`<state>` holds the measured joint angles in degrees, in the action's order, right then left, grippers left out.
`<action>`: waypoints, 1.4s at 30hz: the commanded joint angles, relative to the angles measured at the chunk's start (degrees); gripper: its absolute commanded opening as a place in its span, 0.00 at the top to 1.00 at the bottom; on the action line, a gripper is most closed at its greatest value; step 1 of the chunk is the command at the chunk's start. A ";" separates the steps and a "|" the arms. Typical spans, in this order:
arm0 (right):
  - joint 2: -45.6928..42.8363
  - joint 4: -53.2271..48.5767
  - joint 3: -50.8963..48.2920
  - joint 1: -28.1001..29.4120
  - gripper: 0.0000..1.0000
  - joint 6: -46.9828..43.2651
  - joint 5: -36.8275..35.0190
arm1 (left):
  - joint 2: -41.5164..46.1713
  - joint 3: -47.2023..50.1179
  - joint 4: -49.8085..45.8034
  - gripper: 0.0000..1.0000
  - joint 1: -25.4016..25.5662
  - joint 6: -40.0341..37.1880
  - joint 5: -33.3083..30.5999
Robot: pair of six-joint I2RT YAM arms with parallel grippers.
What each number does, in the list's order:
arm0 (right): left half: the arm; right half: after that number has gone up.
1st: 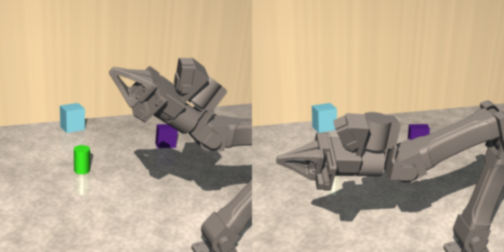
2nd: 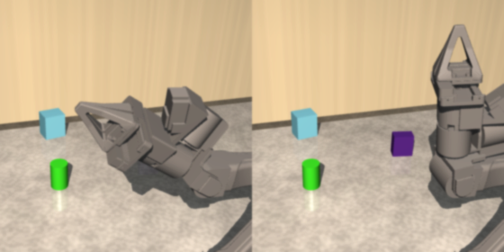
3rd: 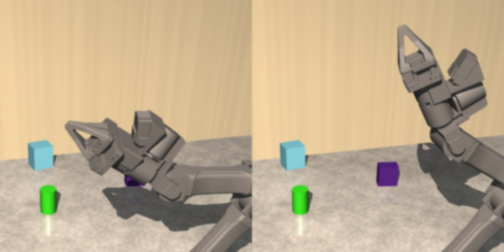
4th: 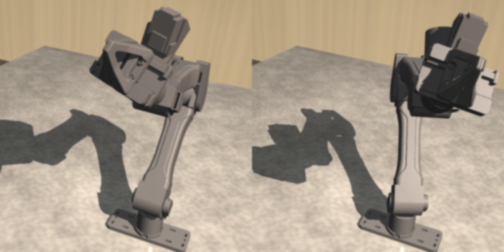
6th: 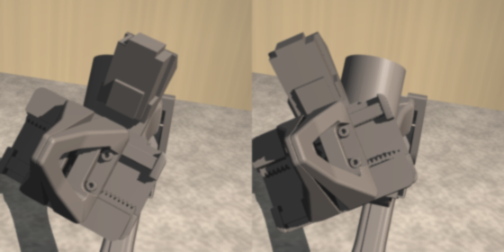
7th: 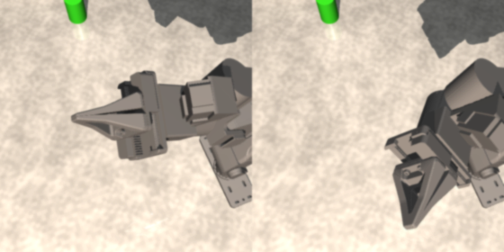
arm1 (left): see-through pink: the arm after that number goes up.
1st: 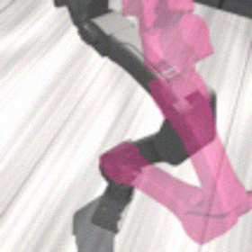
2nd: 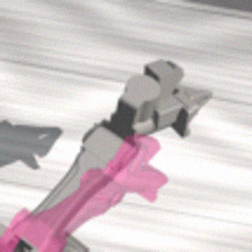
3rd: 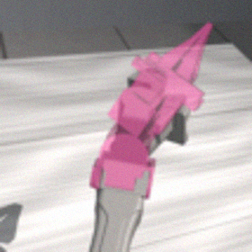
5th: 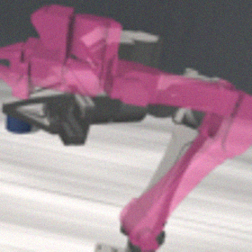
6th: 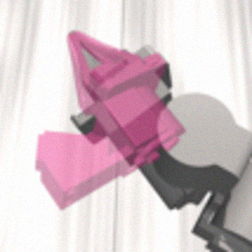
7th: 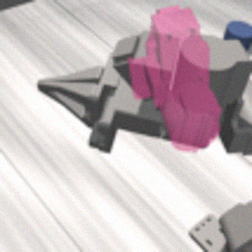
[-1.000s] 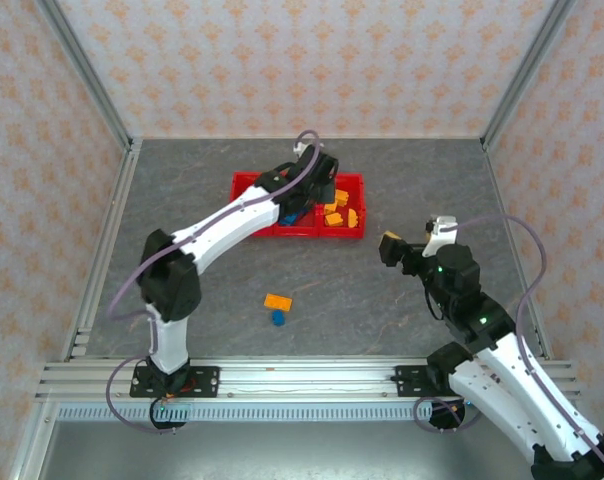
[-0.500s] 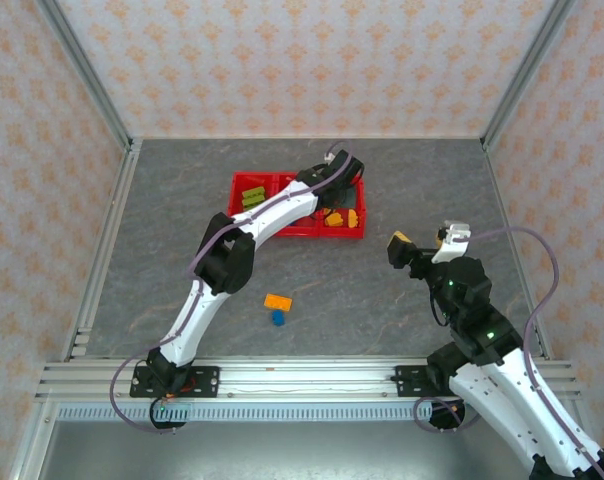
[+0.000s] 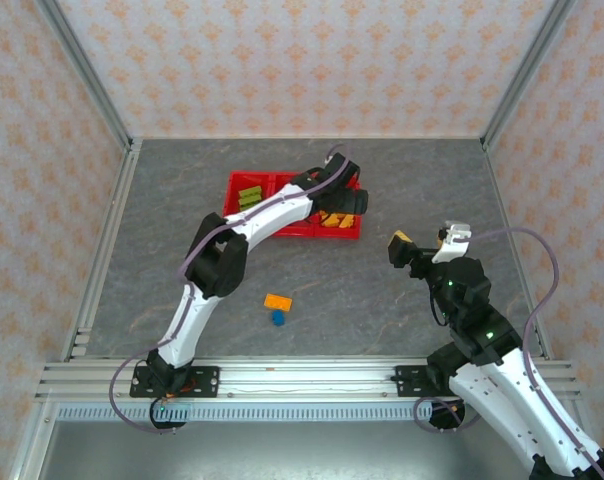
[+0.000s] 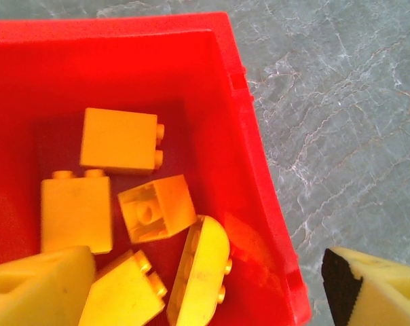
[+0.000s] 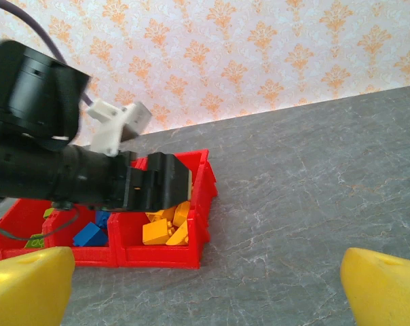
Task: Sort the legos into containers by color
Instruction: Place the lego in the container, then pick up the lego from the middle-left of the table.
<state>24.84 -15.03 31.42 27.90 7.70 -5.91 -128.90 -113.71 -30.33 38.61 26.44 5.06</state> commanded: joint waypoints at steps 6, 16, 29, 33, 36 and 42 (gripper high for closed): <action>-0.74 1.59 -0.69 -0.04 0.00 -0.36 -1.78 | 20.10 15.30 1.82 0.01 1.91 -1.30 -9.76; -0.32 1.92 -0.83 -0.04 0.00 -0.49 -1.93 | 41.62 42.65 0.11 0.01 11.86 4.83 -12.14; 0.85 1.76 -0.85 -0.04 0.00 -0.32 -1.20 | 49.12 61.81 -12.32 0.17 23.76 34.38 -12.59; 0.56 1.23 -0.57 -0.04 0.00 -0.52 -2.72 | 49.51 65.66 -11.38 0.19 25.30 39.28 -12.72; 0.21 1.01 -0.48 -0.04 0.00 -0.43 -3.14 | 48.41 68.07 -9.05 0.22 26.07 40.30 -11.56; 0.05 0.96 -0.57 -0.04 0.00 -0.24 -3.13 | 44.00 68.47 -6.94 0.27 26.46 39.43 -10.95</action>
<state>25.58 -14.48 31.05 27.90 7.73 -7.51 -83.35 -45.58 -39.09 64.53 64.58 -5.98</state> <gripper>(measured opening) 0.999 0.739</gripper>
